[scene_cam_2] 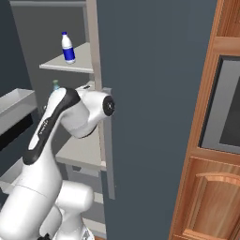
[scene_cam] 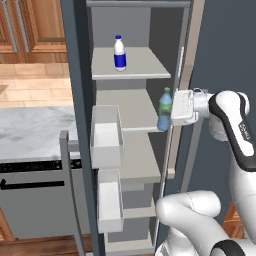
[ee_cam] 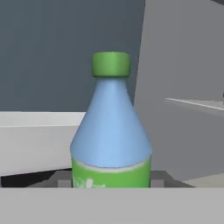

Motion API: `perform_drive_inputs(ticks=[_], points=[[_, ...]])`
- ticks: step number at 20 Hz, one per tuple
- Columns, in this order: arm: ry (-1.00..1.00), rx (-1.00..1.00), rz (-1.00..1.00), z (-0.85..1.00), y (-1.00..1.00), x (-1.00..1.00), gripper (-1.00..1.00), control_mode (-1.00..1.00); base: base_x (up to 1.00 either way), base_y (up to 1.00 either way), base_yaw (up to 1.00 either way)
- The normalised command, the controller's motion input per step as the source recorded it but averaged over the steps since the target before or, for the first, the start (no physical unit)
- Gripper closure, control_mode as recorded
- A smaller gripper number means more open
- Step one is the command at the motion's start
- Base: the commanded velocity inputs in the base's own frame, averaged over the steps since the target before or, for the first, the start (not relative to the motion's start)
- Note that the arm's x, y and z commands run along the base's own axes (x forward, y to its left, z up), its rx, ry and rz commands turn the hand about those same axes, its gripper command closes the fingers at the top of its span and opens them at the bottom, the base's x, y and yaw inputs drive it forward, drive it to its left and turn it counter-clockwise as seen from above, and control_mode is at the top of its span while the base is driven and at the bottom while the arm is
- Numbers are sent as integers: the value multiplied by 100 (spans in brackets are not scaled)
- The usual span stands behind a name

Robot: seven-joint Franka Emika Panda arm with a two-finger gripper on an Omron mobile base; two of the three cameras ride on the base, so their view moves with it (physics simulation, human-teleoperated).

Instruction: Take the bottled waters from the counter and place them in the freezer to freeze. Close the freezer door after placing the bottles.

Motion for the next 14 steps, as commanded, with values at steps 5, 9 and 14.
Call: perform_drive_inputs(ticks=[5,9,14], points=[[-15,-17,-26,98,9,-10,100,-100,0,0,0],[-23,-1,-29,72,19,-30,100,-100,0,0,0],[-21,9,-35,51,16,-46,100,-100,0,0,0]])
